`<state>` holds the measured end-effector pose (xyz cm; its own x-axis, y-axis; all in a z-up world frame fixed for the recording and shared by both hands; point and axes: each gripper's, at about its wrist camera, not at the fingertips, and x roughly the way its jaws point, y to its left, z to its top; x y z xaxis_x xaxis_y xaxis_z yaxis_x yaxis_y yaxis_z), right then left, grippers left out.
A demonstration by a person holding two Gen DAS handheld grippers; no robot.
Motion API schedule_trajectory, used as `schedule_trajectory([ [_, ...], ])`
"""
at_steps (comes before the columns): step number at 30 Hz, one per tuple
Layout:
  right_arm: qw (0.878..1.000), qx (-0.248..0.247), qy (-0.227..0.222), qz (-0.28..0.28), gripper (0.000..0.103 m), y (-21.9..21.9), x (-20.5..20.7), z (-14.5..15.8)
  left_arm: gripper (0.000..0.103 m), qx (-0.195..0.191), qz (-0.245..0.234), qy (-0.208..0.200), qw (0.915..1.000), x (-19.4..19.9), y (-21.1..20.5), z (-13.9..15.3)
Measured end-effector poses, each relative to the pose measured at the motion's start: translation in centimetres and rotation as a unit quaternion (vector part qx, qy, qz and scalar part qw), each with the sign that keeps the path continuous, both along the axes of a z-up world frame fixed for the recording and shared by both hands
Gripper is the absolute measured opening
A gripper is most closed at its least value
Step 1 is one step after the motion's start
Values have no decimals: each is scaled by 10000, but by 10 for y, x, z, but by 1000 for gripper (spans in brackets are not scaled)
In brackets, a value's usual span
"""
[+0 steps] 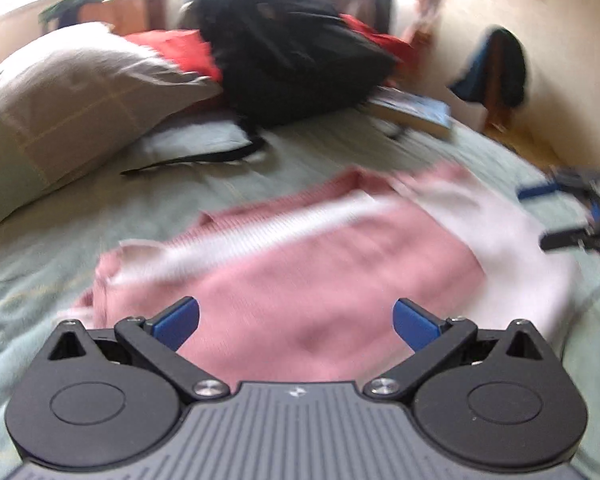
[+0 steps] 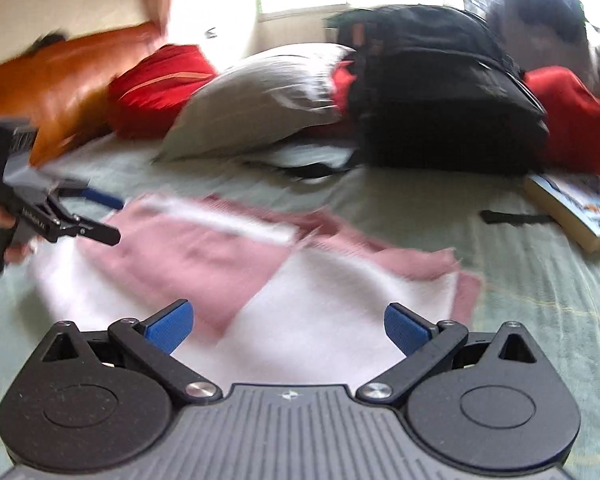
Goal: Fold clothes
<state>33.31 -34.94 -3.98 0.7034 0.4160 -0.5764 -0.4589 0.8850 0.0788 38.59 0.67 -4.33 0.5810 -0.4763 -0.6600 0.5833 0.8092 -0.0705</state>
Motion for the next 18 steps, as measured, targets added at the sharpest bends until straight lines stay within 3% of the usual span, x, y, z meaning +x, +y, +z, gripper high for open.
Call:
schedule_trajectory([
  [2, 9998, -168, -66, 105, 103, 8, -25, -5, 102, 145, -130, -83, 9998, -26, 5, -4],
  [6, 9982, -198, 559, 33, 103, 7, -53, -35, 102, 157, 88, 207, 9996, -53, 22, -20],
  [8, 9985, -201, 514, -46, 103, 5, -72, -44, 102, 161, 198, 354, 9990, -66, 31, -29],
  [10, 9988, -197, 448, -101, 103, 5, -85, -39, 102, 245, 241, 399, 9986, -79, 35, -31],
  [13, 9989, -227, 381, -174, 103, 8, -81, -24, 102, 452, 143, 142, 9988, -88, 29, -17],
  [18, 9981, -267, 116, -540, 103, 20, -62, -8, 102, 225, 359, -171, 9990, -73, 20, -4],
])
